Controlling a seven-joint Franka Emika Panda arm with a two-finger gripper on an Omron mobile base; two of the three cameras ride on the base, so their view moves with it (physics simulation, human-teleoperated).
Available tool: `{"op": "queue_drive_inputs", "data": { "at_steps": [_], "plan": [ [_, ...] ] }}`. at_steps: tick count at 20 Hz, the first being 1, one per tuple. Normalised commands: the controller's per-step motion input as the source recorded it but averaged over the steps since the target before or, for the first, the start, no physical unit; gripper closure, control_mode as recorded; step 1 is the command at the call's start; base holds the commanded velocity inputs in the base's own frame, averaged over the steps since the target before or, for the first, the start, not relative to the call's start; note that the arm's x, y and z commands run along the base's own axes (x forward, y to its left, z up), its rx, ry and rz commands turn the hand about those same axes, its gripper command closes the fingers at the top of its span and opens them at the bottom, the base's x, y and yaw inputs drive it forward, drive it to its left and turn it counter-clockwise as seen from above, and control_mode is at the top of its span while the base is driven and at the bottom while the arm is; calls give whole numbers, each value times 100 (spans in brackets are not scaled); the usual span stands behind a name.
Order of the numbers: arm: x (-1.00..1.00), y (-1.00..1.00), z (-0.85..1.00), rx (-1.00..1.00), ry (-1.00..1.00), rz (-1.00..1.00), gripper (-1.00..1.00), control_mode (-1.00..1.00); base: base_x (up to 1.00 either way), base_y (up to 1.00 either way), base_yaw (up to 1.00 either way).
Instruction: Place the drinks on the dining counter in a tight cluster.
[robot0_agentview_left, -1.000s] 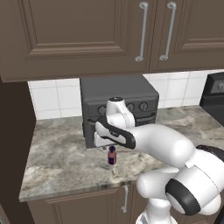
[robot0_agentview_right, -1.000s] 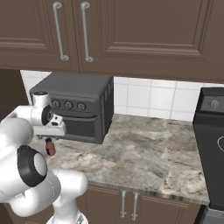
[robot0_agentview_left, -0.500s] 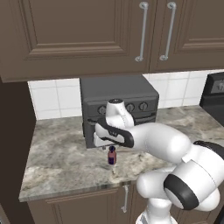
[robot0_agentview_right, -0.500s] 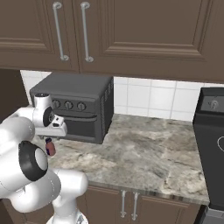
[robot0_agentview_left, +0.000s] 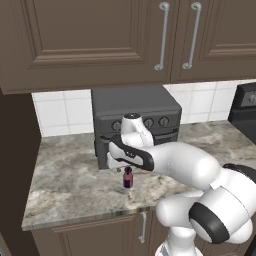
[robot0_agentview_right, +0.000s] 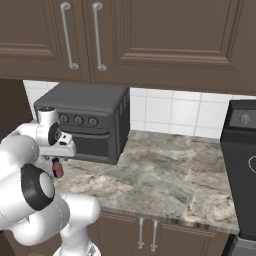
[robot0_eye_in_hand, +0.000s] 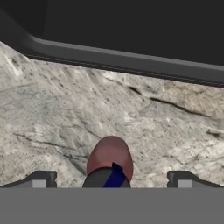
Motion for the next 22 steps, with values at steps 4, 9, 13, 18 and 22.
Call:
{"op": "queue_drive_inputs", "data": {
  "at_steps": [4, 9, 13, 18, 22],
  "plan": [
    [-1, 0, 0, 0, 0, 0, -100, -100, 0, 0, 0],
    [0, 1, -5, 0, 0, 0, -100, -100, 0, 0, 0],
    [0, 5, -18, 0, 0, 0, -100, -100, 0, 0, 0],
    [0, 3, -19, 0, 0, 0, -100, -100, 0, 0, 0],
    [0, 1, -24, 0, 0, 0, -100, -100, 0, 0, 0]
  ]
}}
